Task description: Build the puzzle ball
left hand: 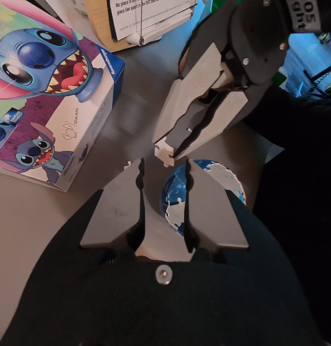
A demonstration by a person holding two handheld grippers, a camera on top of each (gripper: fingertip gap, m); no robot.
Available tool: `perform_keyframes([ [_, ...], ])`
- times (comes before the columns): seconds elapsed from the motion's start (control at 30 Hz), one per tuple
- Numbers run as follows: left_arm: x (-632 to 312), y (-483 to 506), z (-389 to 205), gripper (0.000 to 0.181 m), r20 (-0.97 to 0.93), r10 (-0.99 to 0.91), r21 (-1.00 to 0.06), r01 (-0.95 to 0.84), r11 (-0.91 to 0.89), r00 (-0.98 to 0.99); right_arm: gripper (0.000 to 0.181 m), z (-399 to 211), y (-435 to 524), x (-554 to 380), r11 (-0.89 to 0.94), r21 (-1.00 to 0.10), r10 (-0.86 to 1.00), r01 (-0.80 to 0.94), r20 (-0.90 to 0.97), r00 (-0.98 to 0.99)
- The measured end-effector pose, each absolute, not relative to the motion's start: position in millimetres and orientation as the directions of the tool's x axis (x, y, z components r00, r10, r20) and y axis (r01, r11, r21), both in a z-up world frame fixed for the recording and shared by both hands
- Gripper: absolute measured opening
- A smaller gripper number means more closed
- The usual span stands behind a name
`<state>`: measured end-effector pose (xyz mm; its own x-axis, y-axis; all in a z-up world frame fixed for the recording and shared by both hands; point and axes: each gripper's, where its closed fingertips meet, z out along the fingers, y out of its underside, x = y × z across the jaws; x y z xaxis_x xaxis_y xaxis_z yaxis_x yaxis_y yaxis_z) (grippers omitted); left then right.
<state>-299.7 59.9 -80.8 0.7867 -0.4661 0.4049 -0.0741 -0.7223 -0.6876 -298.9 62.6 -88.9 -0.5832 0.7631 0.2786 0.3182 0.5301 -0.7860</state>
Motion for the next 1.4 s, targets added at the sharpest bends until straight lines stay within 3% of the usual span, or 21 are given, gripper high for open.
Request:
perform_keyframes([
  [0.13,-299.1,61.2,-84.0,0.034,0.466,-0.455,-0.667,-0.036,-0.744,0.759,0.025,-83.0,60.5,-297.9,0.546,-0.785,0.756,0.294,0.309,-0.577],
  [0.27,-291.0,60.9,-78.5,0.0,0.492,-0.499,-0.697,-0.021,-0.717,0.714,0.024,-81.3,58.8,-299.4,0.559,-0.783,0.752,0.273,0.34,-0.565],
  [0.3,-289.1,60.7,-76.5,0.0,0.487,-0.513,-0.711,-0.02,-0.702,0.707,0.019,-80.8,56.0,-298.8,0.552,-0.791,0.749,0.264,0.331,-0.574],
  [0.47,-297.7,63.4,-69.6,0.0,0.384,-0.503,-0.784,-0.015,-0.62,0.774,0.024,-75.4,69.6,-295.1,0.495,-0.819,0.773,0.289,0.264,-0.576],
  [0.63,-314.1,63.8,-36.5,0.0,0.374,-0.467,-0.868,0.124,-0.482,0.802,0.014,-52.6,73.0,-294.1,0.187,-0.932,0.793,0.309,-0.042,-0.608],
  [0.8,-313.5,60.1,-37.2,0.0,0.39,-0.457,-0.87,0.157,-0.467,0.799,0.012,-34.1,58.4,-298.5,0.042,-0.954,0.748,0.295,-0.166,-0.643],
  [0.9,-311.3,56.6,-36.8,0.0,0.411,-0.463,-0.866,0.178,-0.468,0.785,0.0,-31.4,62.0,-304.9,0.052,-0.954,0.788,0.296,-0.143,-0.599],
  [1.4,-302.0,52.3,-57.4,0.0,0.382,-0.454,-0.841,0.099,-0.532,0.805,0.0,-29.5,49.0,-315.8,0.176,-0.95,0.805,0.259,-0.012,-0.594],
])
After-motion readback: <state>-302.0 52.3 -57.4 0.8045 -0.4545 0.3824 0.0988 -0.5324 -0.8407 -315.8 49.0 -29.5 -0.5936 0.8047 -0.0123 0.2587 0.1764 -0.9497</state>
